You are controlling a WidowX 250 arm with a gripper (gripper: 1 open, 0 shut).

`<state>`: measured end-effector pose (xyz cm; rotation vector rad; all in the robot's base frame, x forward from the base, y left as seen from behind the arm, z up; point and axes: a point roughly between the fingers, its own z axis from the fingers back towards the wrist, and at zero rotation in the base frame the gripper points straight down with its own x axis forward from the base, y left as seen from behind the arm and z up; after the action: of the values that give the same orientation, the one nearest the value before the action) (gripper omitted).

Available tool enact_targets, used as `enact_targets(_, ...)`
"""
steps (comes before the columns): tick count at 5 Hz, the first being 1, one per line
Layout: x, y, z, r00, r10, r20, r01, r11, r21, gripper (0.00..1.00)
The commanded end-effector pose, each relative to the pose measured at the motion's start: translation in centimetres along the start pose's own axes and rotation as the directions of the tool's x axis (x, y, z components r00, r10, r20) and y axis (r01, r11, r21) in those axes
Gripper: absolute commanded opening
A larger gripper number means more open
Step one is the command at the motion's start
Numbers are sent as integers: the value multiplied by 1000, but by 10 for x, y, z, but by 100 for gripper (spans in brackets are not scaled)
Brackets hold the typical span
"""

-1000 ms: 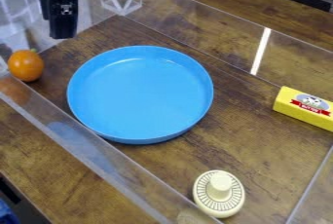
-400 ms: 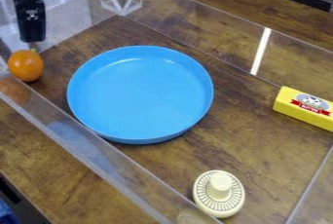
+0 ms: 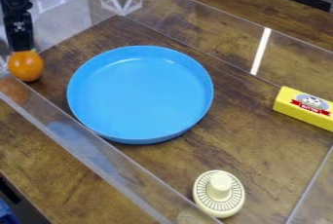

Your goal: Put the orange ball in the blue tray

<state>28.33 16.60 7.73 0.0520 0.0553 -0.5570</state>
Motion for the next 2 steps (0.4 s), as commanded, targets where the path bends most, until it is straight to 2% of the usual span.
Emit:
enact_targets(1, -7, 12, 2, 999, 31, 29, -32, 999, 37, 100)
enact_targets(2, -8, 18, -7, 999, 37, 36, -39, 998, 40, 100)
